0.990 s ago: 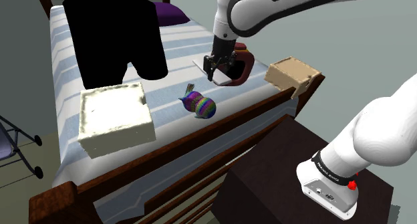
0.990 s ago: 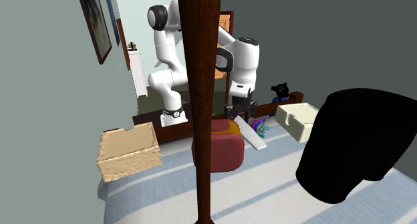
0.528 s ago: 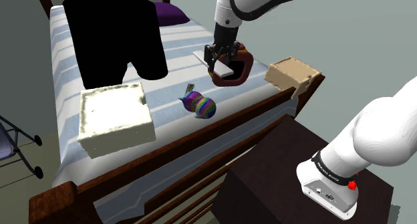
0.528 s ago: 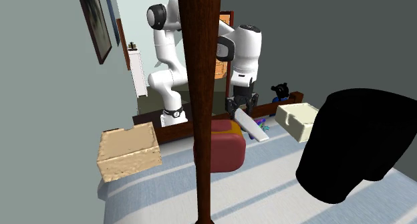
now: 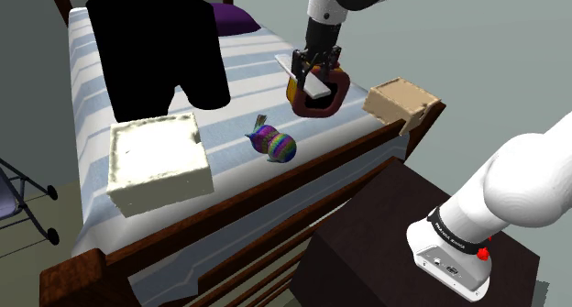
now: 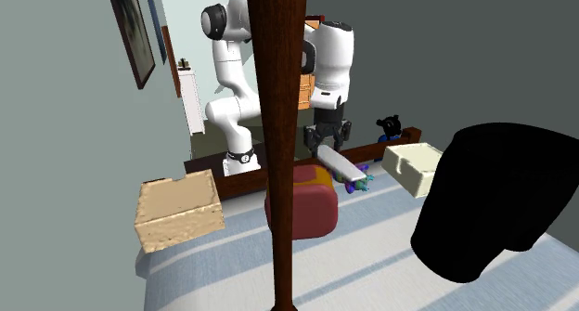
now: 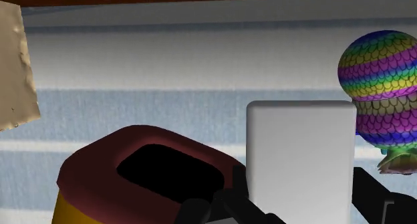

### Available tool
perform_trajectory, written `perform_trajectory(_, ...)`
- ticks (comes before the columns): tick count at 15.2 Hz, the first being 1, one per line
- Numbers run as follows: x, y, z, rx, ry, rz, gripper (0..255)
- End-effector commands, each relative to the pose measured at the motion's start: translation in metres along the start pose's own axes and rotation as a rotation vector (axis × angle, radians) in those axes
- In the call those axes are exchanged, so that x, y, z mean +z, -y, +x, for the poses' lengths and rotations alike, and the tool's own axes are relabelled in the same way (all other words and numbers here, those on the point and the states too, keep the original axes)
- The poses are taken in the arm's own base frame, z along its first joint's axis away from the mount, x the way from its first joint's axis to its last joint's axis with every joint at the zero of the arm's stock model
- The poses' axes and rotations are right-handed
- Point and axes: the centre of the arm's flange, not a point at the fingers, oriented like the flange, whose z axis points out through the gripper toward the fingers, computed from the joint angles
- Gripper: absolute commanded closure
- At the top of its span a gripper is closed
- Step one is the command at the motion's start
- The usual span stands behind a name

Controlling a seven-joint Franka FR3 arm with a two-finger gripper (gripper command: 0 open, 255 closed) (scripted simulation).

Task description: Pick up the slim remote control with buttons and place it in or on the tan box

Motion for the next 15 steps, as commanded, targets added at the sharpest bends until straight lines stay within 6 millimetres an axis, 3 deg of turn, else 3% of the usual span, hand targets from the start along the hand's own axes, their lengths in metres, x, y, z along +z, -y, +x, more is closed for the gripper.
perform_trajectory(1,0.000,-0.025,-0.009,0.001,0.002,0.000,255)
perform_trajectory(15,0.000,-0.200,-0.070,0.001,0.002,0.000,255)
